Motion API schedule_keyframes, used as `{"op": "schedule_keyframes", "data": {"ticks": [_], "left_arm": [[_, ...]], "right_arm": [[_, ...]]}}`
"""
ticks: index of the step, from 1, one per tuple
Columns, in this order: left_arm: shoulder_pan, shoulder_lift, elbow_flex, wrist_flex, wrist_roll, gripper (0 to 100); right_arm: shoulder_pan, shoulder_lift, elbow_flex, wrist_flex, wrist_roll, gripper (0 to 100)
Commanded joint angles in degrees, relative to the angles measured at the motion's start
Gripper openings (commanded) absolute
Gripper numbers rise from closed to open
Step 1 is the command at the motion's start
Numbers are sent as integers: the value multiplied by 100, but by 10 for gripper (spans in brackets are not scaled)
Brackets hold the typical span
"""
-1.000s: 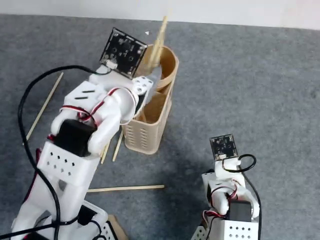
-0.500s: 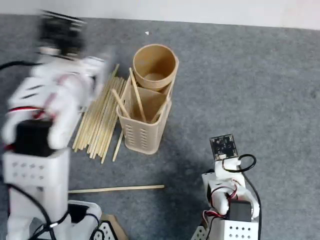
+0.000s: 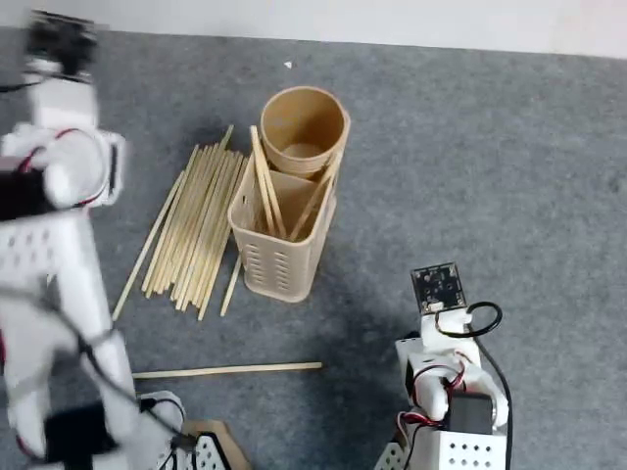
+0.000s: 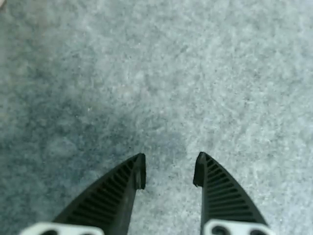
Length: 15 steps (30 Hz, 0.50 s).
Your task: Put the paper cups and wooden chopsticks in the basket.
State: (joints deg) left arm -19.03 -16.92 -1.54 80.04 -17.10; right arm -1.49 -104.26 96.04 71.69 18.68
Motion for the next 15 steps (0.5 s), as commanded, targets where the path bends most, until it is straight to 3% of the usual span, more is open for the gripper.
{"op": "schedule_keyframes", "data": {"ticks": [1,8,15], "left_arm": [[-101,1147,-13,387,-782,210],[-66,2466,-57,132,-1591,210],[-66,3134,-57,-264,-1670,210]], "right_arm": [[119,-75,673,31,62,170],[119,-75,673,31,62,170],[119,-75,673,31,62,170]]}}
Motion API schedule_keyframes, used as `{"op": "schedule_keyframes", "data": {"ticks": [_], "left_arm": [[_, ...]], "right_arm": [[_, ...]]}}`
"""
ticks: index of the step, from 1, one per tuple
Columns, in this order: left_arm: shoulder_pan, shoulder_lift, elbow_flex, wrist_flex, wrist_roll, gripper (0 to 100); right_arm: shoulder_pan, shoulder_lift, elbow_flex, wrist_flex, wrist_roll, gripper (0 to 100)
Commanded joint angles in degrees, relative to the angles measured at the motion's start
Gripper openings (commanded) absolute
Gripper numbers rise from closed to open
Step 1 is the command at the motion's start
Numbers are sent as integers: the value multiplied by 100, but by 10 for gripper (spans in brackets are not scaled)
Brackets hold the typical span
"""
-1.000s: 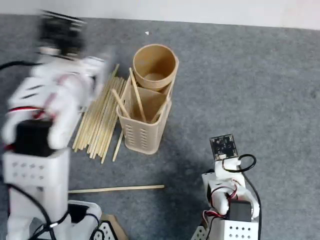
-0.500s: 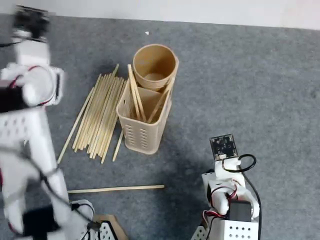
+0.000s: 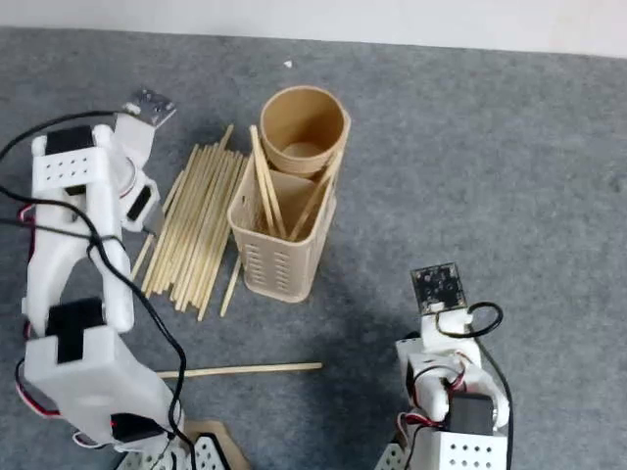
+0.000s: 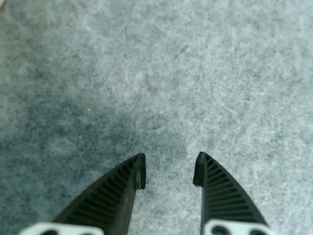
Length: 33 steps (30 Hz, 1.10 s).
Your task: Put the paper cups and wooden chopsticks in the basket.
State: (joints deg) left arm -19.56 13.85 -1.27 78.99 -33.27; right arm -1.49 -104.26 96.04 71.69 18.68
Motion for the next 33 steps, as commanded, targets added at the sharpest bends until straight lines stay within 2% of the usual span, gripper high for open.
{"op": "schedule_keyframes", "data": {"ticks": [1,7,22,28,33], "left_arm": [[-13,127,-84,-193,-123,210],[-22,338,-127,-334,-651,213],[13,470,-277,-114,-615,211],[119,1112,-330,-149,-615,210],[145,1253,-330,-598,-273,210]], "right_arm": [[119,-75,673,31,62,170],[119,-75,673,31,62,170],[119,-75,673,31,62,170],[119,-75,673,31,62,170],[119,-75,673,31,62,170]]}}
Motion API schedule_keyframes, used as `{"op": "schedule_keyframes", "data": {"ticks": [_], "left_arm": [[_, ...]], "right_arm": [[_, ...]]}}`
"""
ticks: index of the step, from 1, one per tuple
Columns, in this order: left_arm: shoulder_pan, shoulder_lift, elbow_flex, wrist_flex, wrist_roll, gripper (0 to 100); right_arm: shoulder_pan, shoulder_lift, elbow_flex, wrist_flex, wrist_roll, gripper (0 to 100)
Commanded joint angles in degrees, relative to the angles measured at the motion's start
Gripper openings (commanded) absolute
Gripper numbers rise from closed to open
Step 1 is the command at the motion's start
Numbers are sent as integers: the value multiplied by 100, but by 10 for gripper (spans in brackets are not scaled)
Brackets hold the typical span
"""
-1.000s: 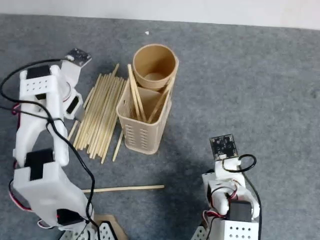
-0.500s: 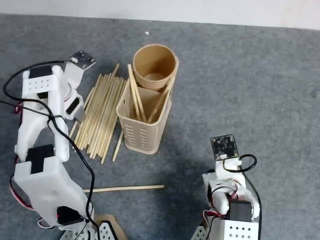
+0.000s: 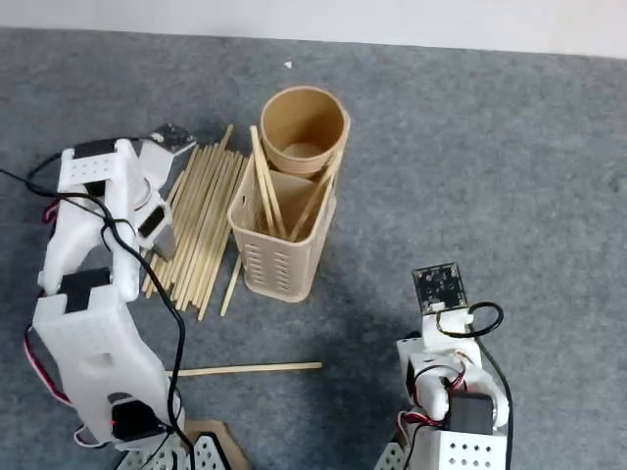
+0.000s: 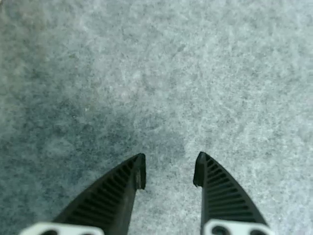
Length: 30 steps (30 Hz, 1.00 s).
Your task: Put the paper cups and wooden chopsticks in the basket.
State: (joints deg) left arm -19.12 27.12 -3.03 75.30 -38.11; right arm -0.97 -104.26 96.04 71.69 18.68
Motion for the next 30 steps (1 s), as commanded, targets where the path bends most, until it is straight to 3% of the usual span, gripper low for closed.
{"op": "schedule_keyframes", "data": {"ticks": [1,6,11,15,22,27,30], "left_arm": [[110,-75,-154,-273,273,210],[154,-66,-154,-519,589,204],[189,-75,-154,-677,668,95],[198,-31,-382,-624,651,66],[303,-22,-409,-633,677,68],[374,-84,-479,-624,1284,191],[567,-31,-655,-624,1468,194]], "right_arm": [[66,-75,673,31,62,170],[66,-75,673,31,62,170],[66,-75,673,31,62,170],[66,-75,673,31,62,170],[66,-75,673,31,62,170],[66,-75,673,31,62,170],[66,-75,673,31,62,170]]}}
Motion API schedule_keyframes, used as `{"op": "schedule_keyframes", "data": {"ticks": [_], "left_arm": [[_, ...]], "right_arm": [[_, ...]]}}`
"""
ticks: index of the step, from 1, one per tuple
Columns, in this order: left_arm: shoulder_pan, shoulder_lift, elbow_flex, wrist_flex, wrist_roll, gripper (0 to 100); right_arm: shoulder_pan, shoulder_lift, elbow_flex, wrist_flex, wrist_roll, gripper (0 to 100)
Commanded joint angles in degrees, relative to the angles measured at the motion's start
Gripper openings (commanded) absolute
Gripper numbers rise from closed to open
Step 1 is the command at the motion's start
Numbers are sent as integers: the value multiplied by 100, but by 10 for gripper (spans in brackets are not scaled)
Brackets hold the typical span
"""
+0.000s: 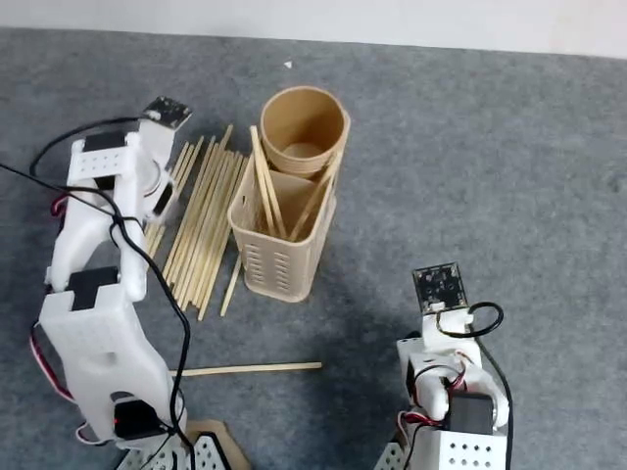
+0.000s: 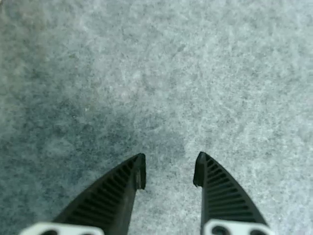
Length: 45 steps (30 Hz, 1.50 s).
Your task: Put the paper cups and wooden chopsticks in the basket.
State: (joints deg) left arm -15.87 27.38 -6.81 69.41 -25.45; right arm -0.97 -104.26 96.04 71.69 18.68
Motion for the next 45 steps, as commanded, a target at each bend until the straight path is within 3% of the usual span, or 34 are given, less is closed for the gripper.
{"op": "schedule_keyframes", "data": {"ticks": [1,8,23,31,39,45], "left_arm": [[312,-48,-286,-35,281,187],[778,-48,-321,-97,352,171],[673,787,-330,-237,352,170],[567,866,-848,-193,343,27],[716,892,-1657,695,343,40],[787,892,-2026,1301,352,185]], "right_arm": [[66,-75,673,31,62,170],[66,-75,673,31,62,170],[57,-75,673,31,62,170],[57,-75,673,31,62,170],[57,-75,673,31,62,170],[57,-75,673,31,62,170]]}}
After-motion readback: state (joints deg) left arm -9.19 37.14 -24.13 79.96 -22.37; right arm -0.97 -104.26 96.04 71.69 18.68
